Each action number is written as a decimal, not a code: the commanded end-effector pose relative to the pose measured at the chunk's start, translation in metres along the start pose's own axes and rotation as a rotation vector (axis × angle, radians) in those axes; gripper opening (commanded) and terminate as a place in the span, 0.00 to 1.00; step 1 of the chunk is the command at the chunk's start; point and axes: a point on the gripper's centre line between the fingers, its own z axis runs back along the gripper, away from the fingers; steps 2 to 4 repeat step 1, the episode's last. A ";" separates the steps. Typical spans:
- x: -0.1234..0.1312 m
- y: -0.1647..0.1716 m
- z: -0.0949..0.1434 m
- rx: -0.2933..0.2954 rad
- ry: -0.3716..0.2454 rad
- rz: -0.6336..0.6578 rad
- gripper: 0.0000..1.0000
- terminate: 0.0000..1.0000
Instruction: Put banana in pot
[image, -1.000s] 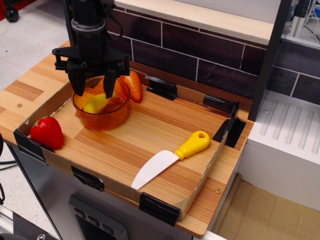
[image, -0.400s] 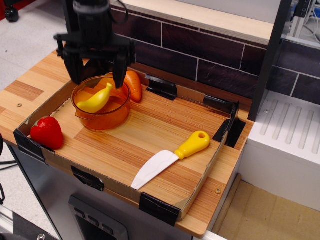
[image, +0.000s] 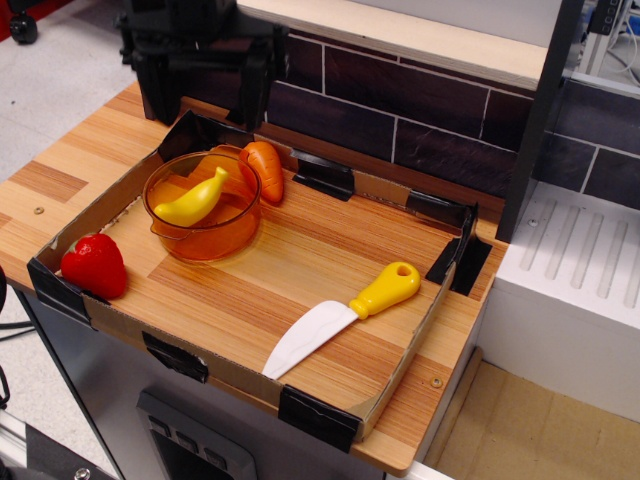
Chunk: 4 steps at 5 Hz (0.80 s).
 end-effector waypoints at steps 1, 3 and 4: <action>-0.004 0.003 0.024 -0.010 -0.067 0.000 1.00 1.00; -0.004 0.003 0.024 -0.010 -0.067 0.000 1.00 1.00; -0.004 0.003 0.024 -0.010 -0.067 0.000 1.00 1.00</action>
